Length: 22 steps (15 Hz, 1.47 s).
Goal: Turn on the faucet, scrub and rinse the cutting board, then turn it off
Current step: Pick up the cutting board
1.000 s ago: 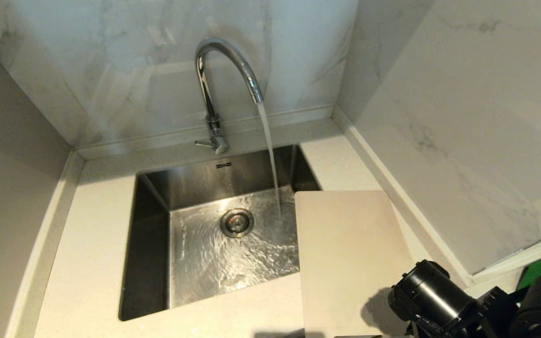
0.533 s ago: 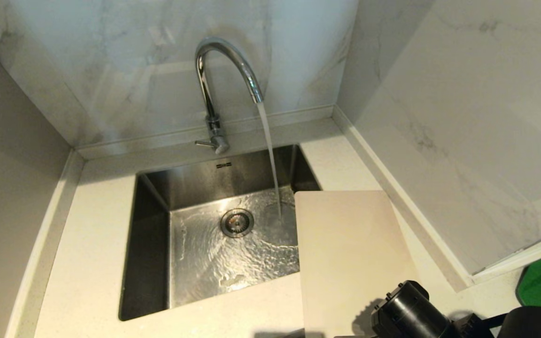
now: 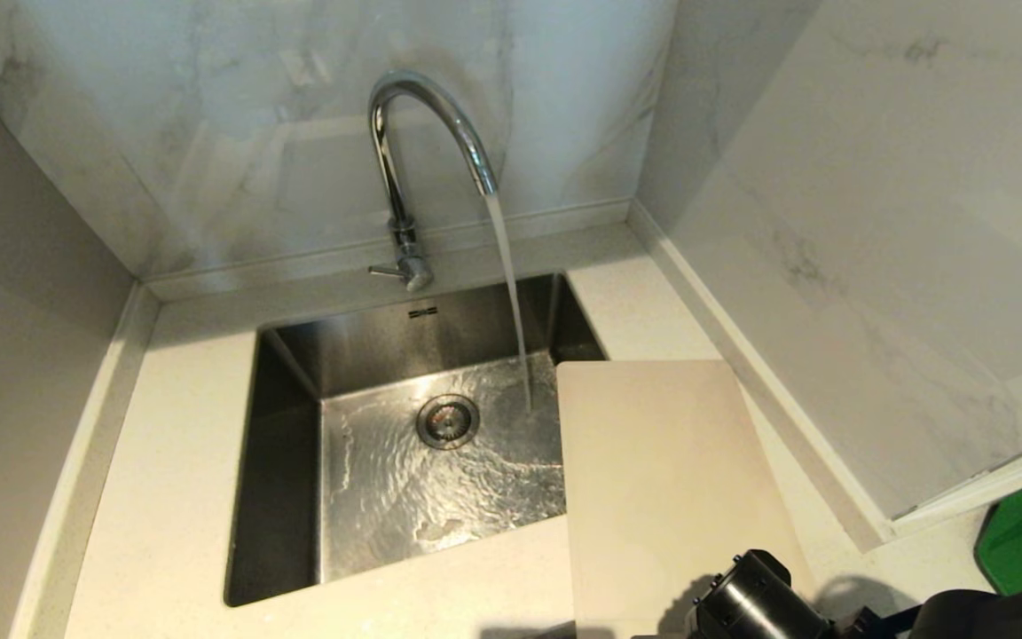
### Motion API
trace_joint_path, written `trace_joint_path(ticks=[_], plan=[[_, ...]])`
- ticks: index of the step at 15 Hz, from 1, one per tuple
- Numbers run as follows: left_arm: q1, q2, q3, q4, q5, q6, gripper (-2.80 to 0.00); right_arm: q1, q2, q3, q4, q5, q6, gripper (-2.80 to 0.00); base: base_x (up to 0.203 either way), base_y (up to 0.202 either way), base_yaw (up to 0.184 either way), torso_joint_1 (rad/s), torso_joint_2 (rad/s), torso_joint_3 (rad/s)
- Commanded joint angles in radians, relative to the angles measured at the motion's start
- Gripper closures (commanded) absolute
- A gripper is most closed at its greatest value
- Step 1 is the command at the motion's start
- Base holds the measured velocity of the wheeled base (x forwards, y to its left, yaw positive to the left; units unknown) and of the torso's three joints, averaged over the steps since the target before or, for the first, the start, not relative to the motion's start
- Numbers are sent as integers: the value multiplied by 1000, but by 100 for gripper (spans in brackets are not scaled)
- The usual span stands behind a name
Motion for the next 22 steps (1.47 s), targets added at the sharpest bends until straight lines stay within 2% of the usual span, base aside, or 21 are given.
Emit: trace_joint_path(ticks=[1,22], plan=[[0,0,2,0,0,-3,0,-1,26,-6,0,-1,-4,-280,0,0,0,0,0,0],[0,0,3,0,1,-5,0,-9,227,-9,-121,-6,-3,-280,0,0,0,0,0,0]])
